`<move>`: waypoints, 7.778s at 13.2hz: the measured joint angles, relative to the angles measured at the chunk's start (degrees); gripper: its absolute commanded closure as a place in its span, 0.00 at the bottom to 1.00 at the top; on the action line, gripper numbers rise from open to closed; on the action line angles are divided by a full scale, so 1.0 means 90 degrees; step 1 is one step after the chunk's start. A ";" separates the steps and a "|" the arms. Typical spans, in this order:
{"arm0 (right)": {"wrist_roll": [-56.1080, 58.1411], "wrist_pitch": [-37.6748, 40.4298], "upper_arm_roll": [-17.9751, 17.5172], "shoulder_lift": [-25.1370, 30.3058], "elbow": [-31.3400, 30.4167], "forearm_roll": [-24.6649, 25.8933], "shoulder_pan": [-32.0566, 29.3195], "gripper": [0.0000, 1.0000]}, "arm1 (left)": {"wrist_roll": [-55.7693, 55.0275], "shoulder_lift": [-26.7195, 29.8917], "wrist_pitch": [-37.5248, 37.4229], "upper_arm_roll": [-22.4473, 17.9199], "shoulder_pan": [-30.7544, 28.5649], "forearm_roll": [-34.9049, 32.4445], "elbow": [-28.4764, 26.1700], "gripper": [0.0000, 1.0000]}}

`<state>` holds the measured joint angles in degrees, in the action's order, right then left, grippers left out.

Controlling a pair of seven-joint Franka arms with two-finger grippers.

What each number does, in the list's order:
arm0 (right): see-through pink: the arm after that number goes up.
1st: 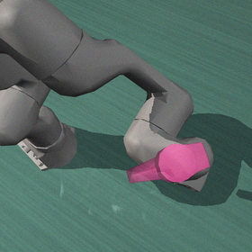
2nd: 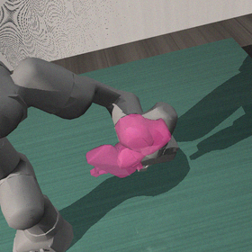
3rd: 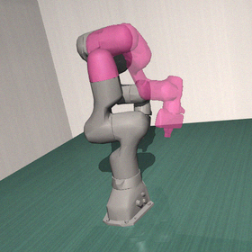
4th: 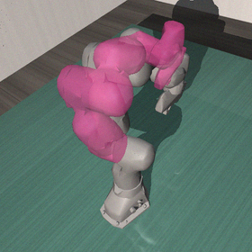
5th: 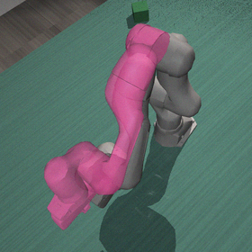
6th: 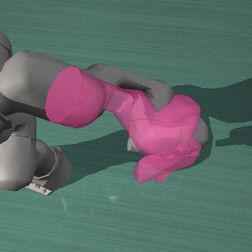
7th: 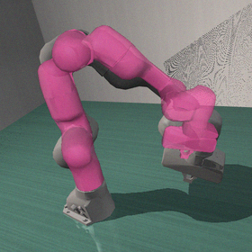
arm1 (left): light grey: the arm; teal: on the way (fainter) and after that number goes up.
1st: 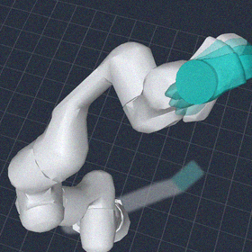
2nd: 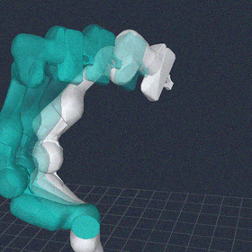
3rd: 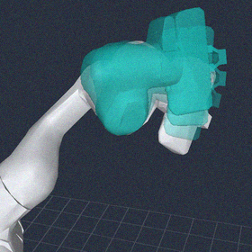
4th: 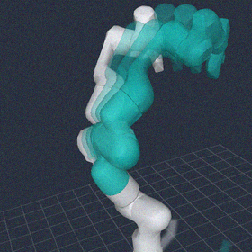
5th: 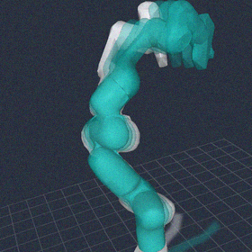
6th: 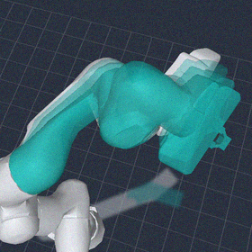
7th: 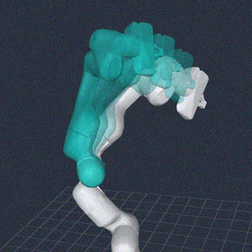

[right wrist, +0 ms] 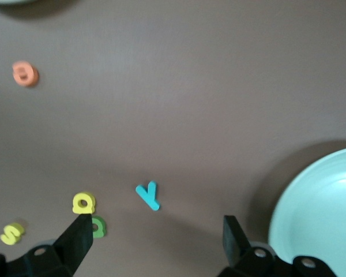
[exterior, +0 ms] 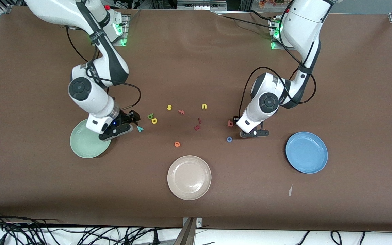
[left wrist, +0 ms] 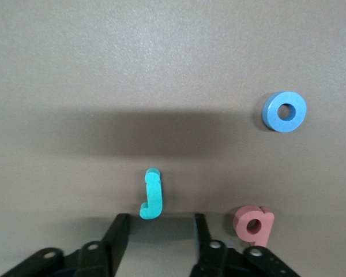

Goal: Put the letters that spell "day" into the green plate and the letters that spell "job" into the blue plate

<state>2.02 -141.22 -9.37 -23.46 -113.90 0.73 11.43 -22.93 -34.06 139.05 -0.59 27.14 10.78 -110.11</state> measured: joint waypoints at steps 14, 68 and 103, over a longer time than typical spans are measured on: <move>-0.0005 -0.1294 -0.0017 -0.0992 -0.0188 0.0821 0.0097 0.32 | 0.0031 -0.0008 0.0009 -0.0059 -0.0018 -0.0085 0.0026 1.00; -0.2892 -0.0911 -0.0262 -0.1029 0.0157 0.0920 0.0719 0.35 | 0.7507 -0.0023 0.0646 0.0066 -0.0282 -0.0666 -0.0108 0.77; -0.0492 0.0236 -0.0324 -0.0209 0.0120 0.0826 -0.1004 0.23 | 0.1243 -0.0680 -0.3102 0.0660 -0.1782 -0.0679 0.2801 0.00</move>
<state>-2.40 -139.09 -12.29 -25.34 -112.82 8.17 2.39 -11.74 -40.18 111.12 5.35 11.10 4.67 -84.90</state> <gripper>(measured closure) 0.225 0.000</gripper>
